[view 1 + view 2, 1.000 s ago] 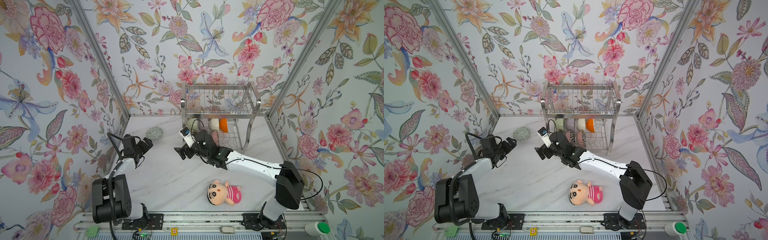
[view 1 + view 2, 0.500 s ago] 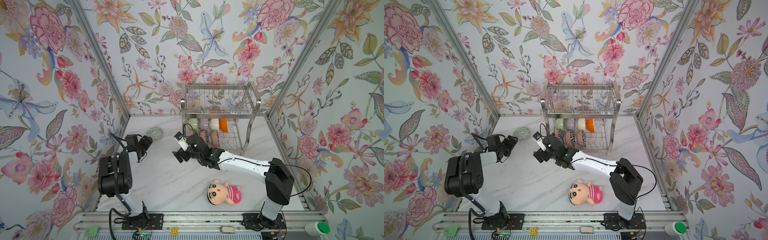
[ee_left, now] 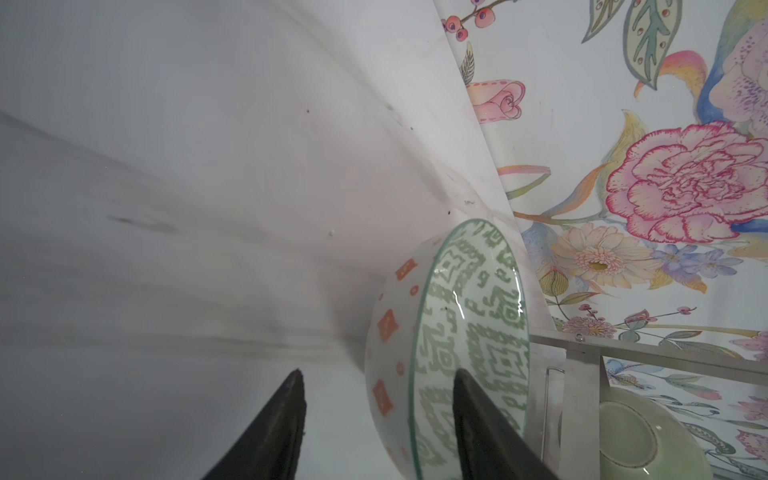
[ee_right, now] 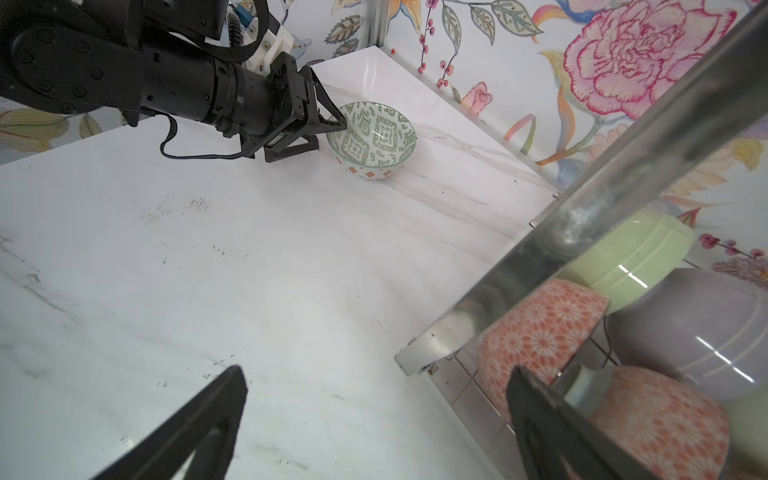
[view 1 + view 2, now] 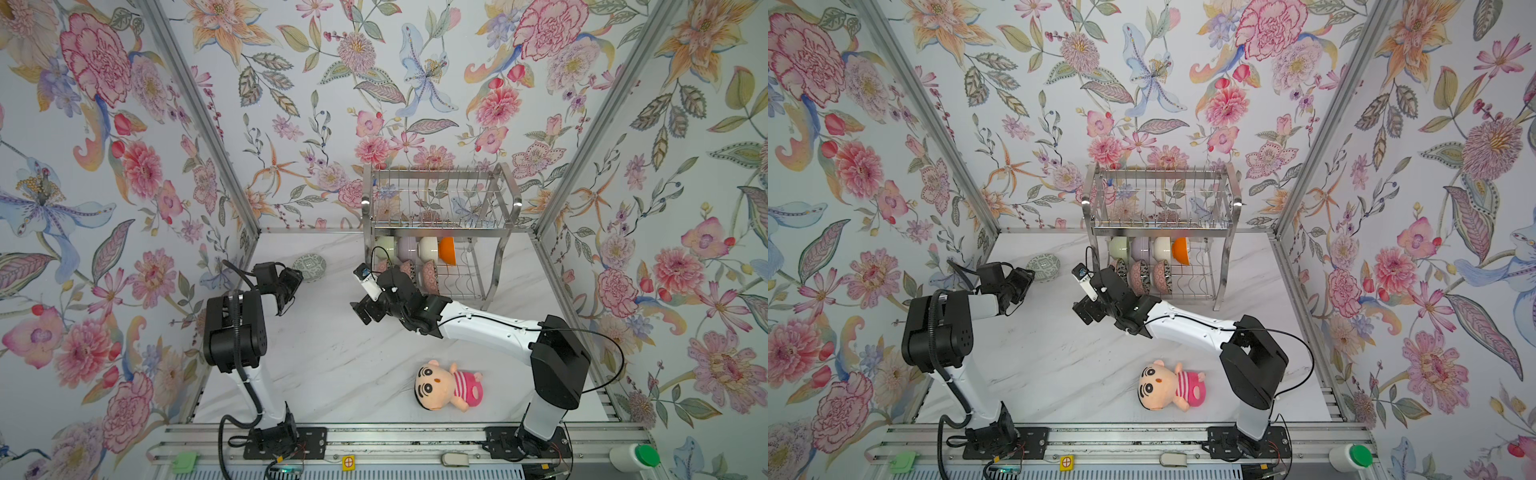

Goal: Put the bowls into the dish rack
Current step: 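Grasp the green geometric bowl rim with the left gripper and lift it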

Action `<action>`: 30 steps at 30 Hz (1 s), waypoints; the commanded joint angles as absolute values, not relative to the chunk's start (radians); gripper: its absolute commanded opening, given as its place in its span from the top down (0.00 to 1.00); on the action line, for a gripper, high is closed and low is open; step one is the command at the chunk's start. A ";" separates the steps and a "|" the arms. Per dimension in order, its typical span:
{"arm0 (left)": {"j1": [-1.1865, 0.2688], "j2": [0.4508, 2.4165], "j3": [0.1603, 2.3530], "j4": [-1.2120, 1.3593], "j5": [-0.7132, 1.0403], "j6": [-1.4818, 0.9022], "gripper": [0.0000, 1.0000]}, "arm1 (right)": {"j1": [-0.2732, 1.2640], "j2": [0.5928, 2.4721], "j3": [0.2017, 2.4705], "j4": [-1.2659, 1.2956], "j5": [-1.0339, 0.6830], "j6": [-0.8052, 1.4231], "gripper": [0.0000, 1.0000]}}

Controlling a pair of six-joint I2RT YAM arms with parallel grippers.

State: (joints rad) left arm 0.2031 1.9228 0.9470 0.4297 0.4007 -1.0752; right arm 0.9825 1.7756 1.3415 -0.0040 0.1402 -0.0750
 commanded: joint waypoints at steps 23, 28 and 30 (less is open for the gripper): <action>0.209 1.785 0.797 0.472 0.419 -1.030 1.00 | 0.971 1.696 1.283 0.020 0.131 -0.063 0.01; 0.205 1.683 0.752 0.410 0.421 -0.983 1.00 | 0.970 1.689 1.273 0.015 0.131 -0.063 0.01; 0.197 1.644 0.740 0.361 0.417 -0.949 1.00 | 0.970 1.690 1.277 0.006 0.131 -0.064 0.01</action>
